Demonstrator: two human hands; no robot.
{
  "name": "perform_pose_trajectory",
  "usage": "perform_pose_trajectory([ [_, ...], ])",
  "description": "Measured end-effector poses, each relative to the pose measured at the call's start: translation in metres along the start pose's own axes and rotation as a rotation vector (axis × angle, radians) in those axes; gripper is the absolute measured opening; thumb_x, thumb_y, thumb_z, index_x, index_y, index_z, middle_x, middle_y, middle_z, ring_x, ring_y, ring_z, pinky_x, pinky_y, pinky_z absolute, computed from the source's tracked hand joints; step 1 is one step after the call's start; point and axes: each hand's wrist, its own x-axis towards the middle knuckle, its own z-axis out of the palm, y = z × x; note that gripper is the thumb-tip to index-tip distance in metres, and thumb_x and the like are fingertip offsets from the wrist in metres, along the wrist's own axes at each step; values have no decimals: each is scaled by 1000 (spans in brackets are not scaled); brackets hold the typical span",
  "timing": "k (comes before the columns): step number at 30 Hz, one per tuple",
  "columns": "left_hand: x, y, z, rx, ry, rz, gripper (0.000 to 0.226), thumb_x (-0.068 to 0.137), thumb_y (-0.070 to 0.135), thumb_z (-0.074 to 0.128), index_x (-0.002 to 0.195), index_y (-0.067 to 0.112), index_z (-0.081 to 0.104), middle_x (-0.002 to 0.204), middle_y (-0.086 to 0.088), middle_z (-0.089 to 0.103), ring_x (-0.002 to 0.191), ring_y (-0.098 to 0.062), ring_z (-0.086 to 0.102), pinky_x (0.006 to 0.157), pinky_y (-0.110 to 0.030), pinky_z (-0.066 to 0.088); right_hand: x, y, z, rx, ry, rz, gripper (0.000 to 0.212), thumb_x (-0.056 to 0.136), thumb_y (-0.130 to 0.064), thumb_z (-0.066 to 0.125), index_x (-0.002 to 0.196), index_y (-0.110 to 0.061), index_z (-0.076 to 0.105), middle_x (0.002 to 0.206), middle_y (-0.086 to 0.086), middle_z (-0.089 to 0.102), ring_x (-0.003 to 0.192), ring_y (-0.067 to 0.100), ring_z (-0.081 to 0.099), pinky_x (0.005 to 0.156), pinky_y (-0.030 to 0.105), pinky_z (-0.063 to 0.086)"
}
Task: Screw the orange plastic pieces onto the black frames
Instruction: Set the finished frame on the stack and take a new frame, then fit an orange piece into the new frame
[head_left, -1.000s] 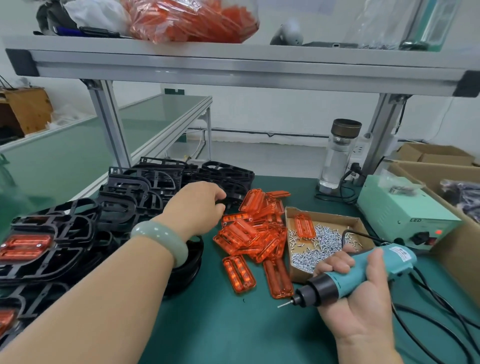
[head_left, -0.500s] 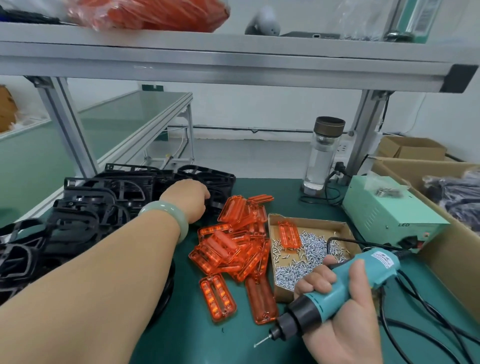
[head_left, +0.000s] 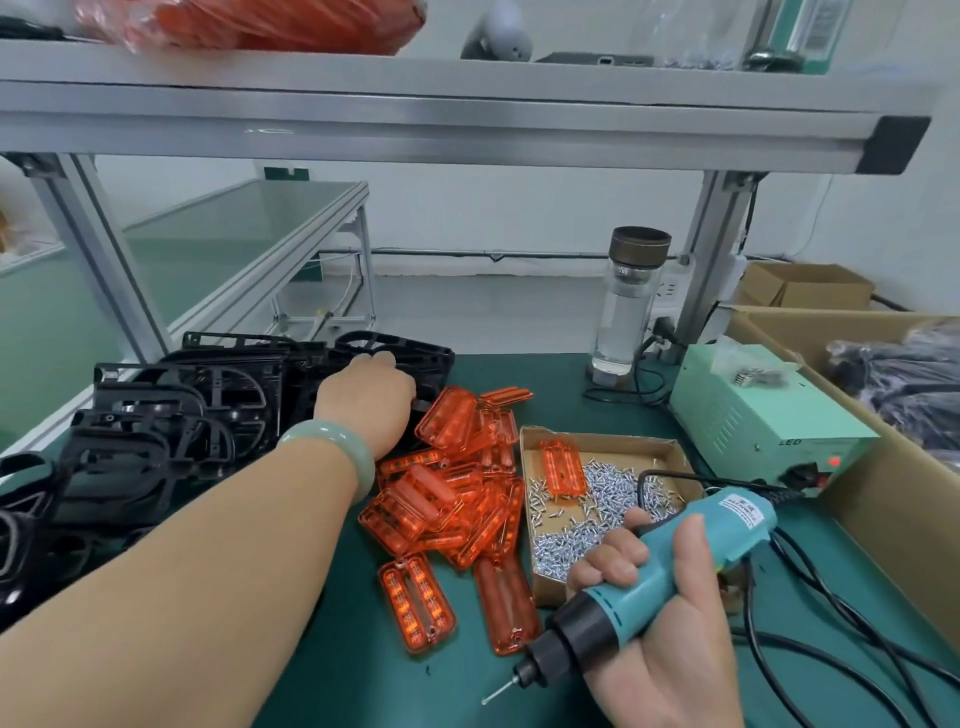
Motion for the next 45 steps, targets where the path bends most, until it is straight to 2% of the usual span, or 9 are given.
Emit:
perform_pose_trajectory([
  [5,-13,-5,-11,-126,94,48,25,93,31,53,117,30,61,112,-2,49,109,-23,47,76,-38,49,-1,1,1,-18,15,-8,81,18,-38,100,84,-15,59,59,-5,44,42,7,44,42,23,46],
  [8,-24,-9,-18,-275,225,52,25,92,31,55,114,25,64,110,-3,53,107,-24,51,79,-38,47,-2,1,1,-52,52,7,52,56,-46,87,86,-16,57,59,-6,44,42,6,44,43,22,46],
  [15,-59,-28,-50,-1096,455,-156,17,85,22,66,74,36,66,61,17,66,62,1,62,55,-17,42,-5,0,1,-71,88,5,32,77,-48,61,85,-17,57,59,-7,45,42,6,44,43,21,46],
  [20,-88,-29,-58,-2069,168,-369,9,91,25,56,90,21,64,83,-2,71,80,-25,68,70,-43,56,-7,2,0,-83,57,18,32,79,-48,59,86,-17,56,60,-7,44,44,5,44,44,21,46],
  [25,-110,-17,-53,-2564,-193,-441,37,90,33,50,95,5,73,101,-19,71,91,-40,68,63,-54,55,-10,2,0,-96,31,10,33,79,-48,59,87,-16,55,61,-7,43,44,5,43,45,21,46],
  [28,-122,-8,-45,-2749,-315,-494,81,86,69,34,112,-2,63,109,-28,65,100,-51,61,81,-66,48,-11,2,1,-107,27,1,33,79,-48,58,86,-16,54,59,-7,43,44,5,43,45,20,45],
  [30,-130,-4,-40,-2810,-381,-412,94,76,77,44,121,-5,56,120,-31,59,108,-52,56,89,-68,42,-11,1,0,-106,23,9,33,79,-48,59,86,-16,54,59,-7,43,44,5,43,44,21,45],
  [35,-139,1,-35,-2513,-388,-286,49,76,15,52,119,-7,56,114,-27,64,100,-39,65,77,-54,55,-11,-6,2,-64,-51,47,60,45,-42,95,83,-14,59,61,-6,43,45,6,43,45,21,46],
  [45,-143,-1,-53,-1746,-224,-254,17,99,23,46,102,17,61,88,-7,67,68,-20,64,66,-34,57,-13,-18,5,-48,-78,54,51,55,-40,86,88,-15,55,61,-8,43,44,4,44,45,20,46],
])
